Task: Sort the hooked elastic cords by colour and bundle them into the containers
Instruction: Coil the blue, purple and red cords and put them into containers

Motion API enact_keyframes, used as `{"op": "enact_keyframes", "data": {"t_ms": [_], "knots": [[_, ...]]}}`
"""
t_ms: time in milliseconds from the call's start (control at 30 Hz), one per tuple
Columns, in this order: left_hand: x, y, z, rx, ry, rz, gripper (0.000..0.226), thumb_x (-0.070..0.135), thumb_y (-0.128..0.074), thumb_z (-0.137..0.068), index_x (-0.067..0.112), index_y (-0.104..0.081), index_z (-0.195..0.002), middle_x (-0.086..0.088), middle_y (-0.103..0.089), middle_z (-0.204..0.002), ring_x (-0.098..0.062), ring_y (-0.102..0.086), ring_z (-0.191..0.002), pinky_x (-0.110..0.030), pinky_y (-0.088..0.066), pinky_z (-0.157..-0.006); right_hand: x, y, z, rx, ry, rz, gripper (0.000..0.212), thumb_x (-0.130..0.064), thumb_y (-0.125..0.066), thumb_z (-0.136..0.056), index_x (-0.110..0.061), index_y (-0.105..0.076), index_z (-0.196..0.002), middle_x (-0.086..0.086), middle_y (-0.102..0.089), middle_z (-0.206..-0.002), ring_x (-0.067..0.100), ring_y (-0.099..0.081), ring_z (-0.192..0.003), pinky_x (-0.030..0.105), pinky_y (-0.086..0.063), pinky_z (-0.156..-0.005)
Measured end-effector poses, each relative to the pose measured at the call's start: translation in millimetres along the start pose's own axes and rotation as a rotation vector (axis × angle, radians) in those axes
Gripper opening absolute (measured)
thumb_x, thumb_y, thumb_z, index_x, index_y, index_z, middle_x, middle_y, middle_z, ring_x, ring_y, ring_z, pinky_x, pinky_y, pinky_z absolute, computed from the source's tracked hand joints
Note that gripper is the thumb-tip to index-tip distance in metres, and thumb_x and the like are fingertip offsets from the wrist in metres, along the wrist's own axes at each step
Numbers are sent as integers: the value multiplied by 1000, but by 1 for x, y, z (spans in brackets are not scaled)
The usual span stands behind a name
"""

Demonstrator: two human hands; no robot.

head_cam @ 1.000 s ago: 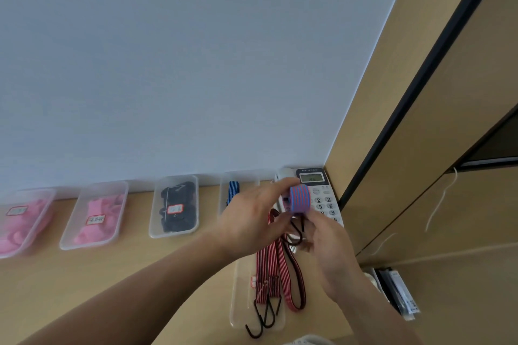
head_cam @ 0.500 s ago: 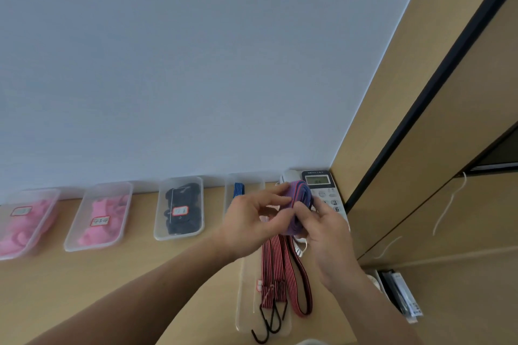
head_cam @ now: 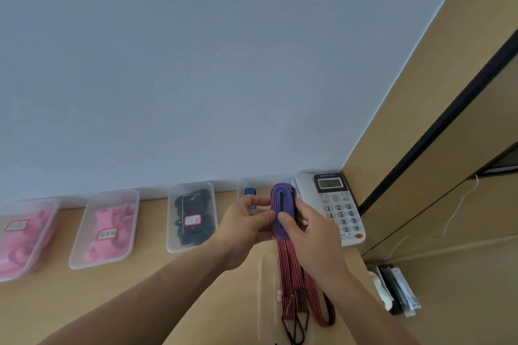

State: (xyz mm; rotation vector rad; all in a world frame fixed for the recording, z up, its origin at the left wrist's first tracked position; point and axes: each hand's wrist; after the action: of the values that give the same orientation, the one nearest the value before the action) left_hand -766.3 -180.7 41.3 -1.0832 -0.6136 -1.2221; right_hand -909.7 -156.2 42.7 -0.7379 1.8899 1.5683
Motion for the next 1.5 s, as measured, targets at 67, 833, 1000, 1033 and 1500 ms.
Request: {"op": "enact_keyframes", "data": {"t_ms": [67, 833, 1000, 1033, 1500], "knots": [[-2, 6, -2, -2, 7, 8, 16, -11, -52, -93, -5, -50, -108, -22, -72, -88, -33, -69, -71, -47, -61, -70, -1, -8, 1, -60, 25, 120, 48, -43, -57, -92, -34, -50, -139, 2, -71, -87, 17, -63, -83, 36, -50, -76], [-34, 56, -127, -115, -502, -1902, 41, 32, -55, -89, 12, -62, -125, -3, -55, -140, -31, -32, -144, -47, -35, -110, 52, -90, -113, -346, 111, 543, 27, -23, -50, -94, -17, -58, -119, 5, -68, -102, 24, -64, -94, 30, -46, -75], [-42, 63, -139, -61, -564, -1899, 24, 32, -60, -74, 18, -73, -87, 3, -70, -100, -27, -56, -120, -38, -45, -93, 65, -114, -119, -396, 66, 574, 28, -16, -47, -93, -13, -54, -121, 10, -66, -102, 27, -65, -93, 30, -40, -64], [-43, 63, -140, -56, -576, -1889, 23, 32, -60, -72, 18, -73, -85, 3, -69, -98, -27, -57, -117, -38, -47, -91, 66, -117, -120, -401, 80, 607, 29, -16, -46, -94, -12, -53, -122, 10, -65, -103, 28, -65, -94, 30, -38, -64], [-43, 75, -146, -57, -589, -1797, 32, 38, -77, -60, 22, -73, -89, 6, -69, -104, -21, -62, -108, -32, -53, -85, 73, -114, -113, -351, 264, 838, 47, -23, -88, -50, -14, -69, -91, 3, -59, -93, 19, -54, -46, 25, -27, -39]]}}
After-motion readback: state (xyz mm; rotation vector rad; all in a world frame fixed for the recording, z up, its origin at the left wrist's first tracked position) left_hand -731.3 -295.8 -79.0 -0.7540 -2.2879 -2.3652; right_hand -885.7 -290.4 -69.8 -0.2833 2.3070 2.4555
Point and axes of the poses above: each hand's wrist, its own z-axis away from the middle knuckle, its own y-axis out of the back of the hand, x = y × z
